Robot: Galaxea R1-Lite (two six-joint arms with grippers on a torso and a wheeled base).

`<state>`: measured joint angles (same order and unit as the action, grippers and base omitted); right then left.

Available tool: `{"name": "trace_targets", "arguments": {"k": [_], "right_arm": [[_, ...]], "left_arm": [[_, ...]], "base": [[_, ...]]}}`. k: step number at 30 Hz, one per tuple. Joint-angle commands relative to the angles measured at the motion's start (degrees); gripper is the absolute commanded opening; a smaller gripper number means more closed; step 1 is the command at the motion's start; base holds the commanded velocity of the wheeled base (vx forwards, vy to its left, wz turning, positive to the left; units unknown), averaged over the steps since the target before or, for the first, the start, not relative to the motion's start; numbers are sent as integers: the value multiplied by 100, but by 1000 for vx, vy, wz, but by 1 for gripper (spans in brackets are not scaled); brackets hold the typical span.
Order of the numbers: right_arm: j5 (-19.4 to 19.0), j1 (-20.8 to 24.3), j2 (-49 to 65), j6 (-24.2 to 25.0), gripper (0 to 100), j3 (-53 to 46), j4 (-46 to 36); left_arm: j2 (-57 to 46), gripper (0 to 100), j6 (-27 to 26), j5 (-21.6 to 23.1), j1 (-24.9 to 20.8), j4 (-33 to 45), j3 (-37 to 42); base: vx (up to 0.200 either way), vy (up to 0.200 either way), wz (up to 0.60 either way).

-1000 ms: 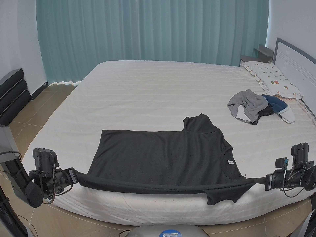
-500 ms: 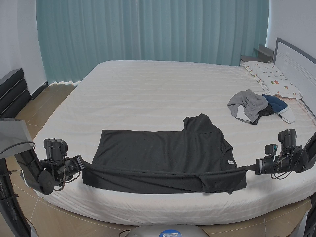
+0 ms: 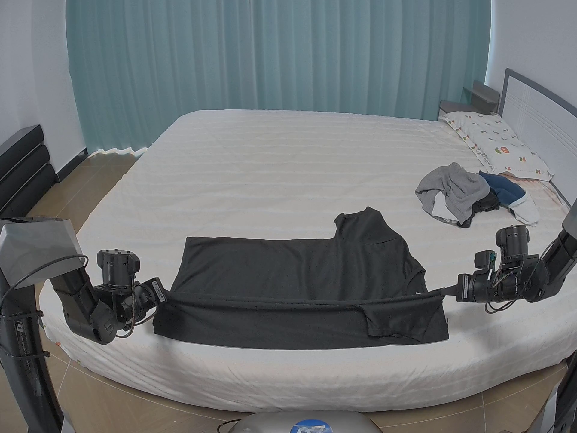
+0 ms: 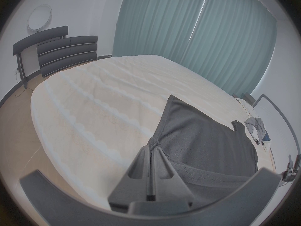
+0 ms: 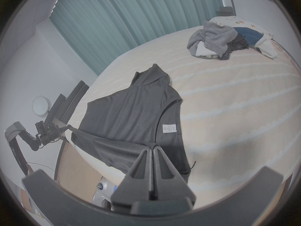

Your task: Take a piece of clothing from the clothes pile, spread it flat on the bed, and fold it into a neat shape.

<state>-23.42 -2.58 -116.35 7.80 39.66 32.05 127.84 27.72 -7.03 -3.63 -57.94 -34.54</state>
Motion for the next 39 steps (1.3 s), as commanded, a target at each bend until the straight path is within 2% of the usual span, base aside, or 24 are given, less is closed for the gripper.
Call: {"name": "trace_targets", "arguments": {"k": [1,4,13,19,27,34,39], "right_arm": [[-5,-14,130,2,0,-28,-6],[-14,-32,183,2,0,-81,-6],[-14,21,-28,11,0,-37,29],[171,100,-415,20,0,280,73],[180,171,-855,55,0,640,82],[188,311,-1145,485,0,824,179],[197,355,-1391,644,0,904,416]], "left_arm": [[21,0,76,-9,-76,2,43],[-128,0,251,-17,-120,37,43],[-5,0,260,-17,-111,266,-176],[320,0,269,-17,-85,363,-545],[610,0,304,-17,-76,556,-915],[918,0,436,-17,-76,582,-1205],[971,0,726,-17,-120,987,-1495]], "base": [[0,0,0],[0,0,0],[0,0,0],[0,0,0],[0,0,0],[0,0,0],[0,0,0]]}}
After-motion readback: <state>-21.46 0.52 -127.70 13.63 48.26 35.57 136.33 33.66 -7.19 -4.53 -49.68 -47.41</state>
